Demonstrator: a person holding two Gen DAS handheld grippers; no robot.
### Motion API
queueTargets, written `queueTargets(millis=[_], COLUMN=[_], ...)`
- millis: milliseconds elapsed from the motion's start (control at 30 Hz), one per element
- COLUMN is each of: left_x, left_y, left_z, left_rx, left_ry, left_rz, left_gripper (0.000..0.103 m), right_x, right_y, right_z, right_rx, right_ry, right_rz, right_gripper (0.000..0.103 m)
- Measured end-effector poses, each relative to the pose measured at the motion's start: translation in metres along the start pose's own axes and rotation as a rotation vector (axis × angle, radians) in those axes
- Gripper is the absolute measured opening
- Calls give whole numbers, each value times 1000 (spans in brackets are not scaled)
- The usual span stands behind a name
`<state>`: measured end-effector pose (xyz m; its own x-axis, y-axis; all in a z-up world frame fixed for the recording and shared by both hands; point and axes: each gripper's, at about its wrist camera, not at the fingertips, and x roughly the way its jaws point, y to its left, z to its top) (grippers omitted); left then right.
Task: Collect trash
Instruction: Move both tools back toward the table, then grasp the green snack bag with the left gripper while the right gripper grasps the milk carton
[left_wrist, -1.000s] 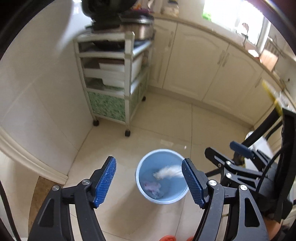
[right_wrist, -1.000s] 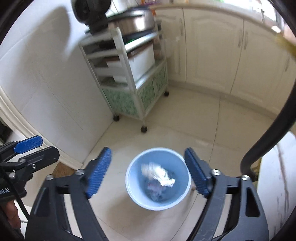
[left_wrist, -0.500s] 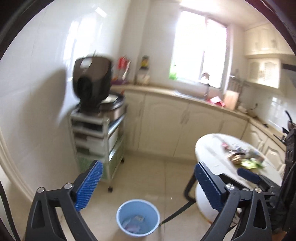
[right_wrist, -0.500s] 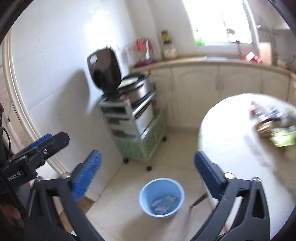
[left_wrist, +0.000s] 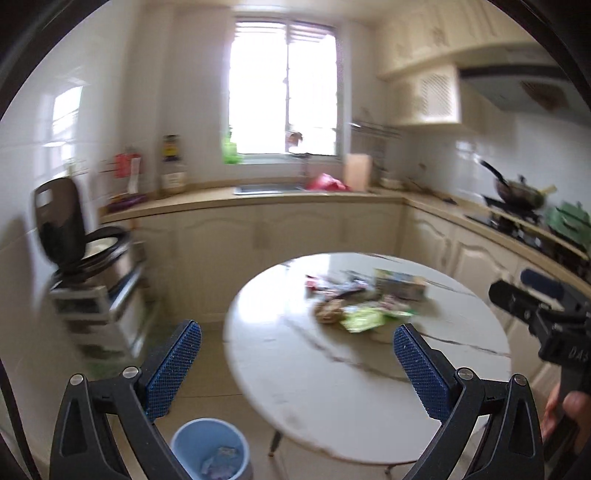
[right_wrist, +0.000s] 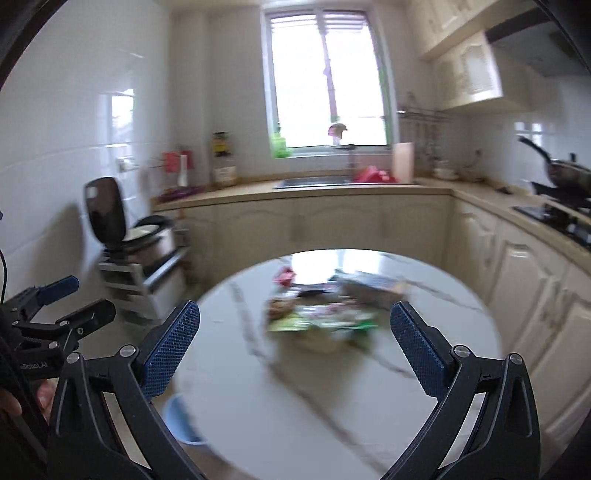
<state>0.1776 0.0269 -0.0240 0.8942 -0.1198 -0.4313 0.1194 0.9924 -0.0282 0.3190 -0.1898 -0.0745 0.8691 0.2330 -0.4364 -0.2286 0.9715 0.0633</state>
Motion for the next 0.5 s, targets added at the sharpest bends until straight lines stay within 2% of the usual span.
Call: queueTargets(millis=[100,200,300,500], left_x=[44,83,124,238], left_y=[-18,-36,-59,-102], left_z=[16,33,51,67], left_rx=[53,94,163,329], left_ry=[54,94,151,289], left_rz=[-53,-93,-101,-104], left_gripper=[102,102,102,102], right_x=[1,13,31,65], right_y=[-37,-68,-95,-140], right_z=[0,-4,-11,-32], right_rx=[-1,12,29,74], right_ry=[27,68,120,206], right_rz=[-60,-81,-94,-78], right_gripper=[103,103,103,103])
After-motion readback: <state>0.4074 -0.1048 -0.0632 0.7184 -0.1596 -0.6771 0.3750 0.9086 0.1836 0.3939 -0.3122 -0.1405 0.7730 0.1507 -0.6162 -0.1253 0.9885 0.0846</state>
